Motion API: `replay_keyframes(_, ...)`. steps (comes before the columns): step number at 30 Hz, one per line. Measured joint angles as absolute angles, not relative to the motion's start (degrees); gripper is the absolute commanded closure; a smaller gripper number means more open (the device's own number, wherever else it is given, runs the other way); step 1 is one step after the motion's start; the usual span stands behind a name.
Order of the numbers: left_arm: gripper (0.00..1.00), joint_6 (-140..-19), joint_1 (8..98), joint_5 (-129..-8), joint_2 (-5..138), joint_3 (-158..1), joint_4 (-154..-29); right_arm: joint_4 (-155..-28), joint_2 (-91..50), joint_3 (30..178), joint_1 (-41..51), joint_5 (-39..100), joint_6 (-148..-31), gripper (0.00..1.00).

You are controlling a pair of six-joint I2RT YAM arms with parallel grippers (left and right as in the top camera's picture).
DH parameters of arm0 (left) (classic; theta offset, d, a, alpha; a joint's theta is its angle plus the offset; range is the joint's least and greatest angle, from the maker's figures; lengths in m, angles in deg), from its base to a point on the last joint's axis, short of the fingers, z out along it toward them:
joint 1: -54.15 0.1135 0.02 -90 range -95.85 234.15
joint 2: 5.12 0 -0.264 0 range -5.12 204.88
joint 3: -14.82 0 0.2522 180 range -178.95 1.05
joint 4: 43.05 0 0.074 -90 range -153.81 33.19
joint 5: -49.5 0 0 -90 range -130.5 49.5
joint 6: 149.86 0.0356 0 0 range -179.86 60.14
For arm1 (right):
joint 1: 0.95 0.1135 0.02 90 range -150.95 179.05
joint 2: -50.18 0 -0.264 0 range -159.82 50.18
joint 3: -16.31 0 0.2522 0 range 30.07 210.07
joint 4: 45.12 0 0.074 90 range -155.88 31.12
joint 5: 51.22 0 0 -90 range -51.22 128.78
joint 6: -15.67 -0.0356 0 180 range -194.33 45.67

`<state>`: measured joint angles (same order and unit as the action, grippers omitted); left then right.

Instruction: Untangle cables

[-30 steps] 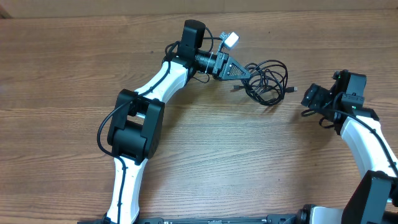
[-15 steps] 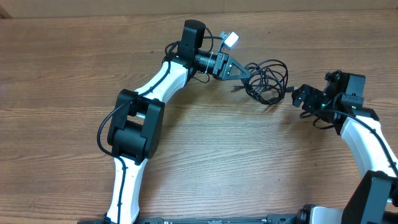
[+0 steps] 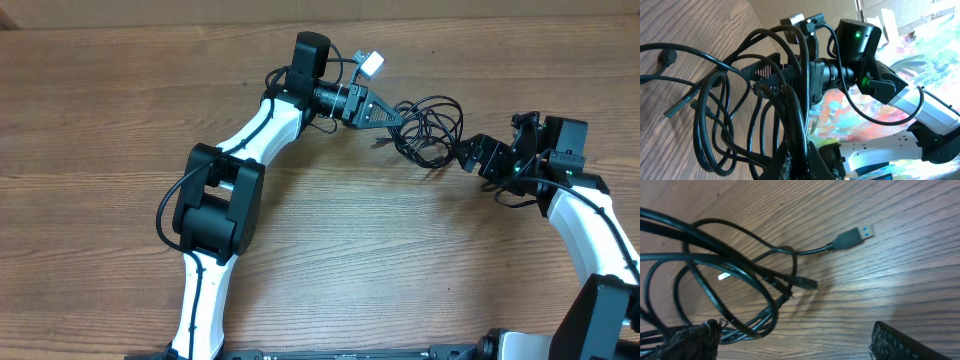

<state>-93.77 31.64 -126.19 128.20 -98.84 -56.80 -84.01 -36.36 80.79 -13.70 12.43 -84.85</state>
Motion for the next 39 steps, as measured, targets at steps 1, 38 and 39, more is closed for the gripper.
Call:
replay_keyframes(1, 0.96, -93.77, 31.64, -126.19, 128.20, -98.84, -56.80, -83.94, -36.36, 80.79, -13.70, 11.95, -84.83, 0.09)
replay_keyframes(38, 0.96, -98.55, 29.11, -123.79, 128.20, -98.84, -57.15, -77.06, -36.36, 80.79, -13.70, 11.08, -87.82, 0.11)
replay_keyframes(39, 0.96, -99.17, 29.11, -123.15, 128.20, -98.84, -57.17, -77.06, -36.36, 80.79, -13.70, 11.08, -87.84, 0.11)
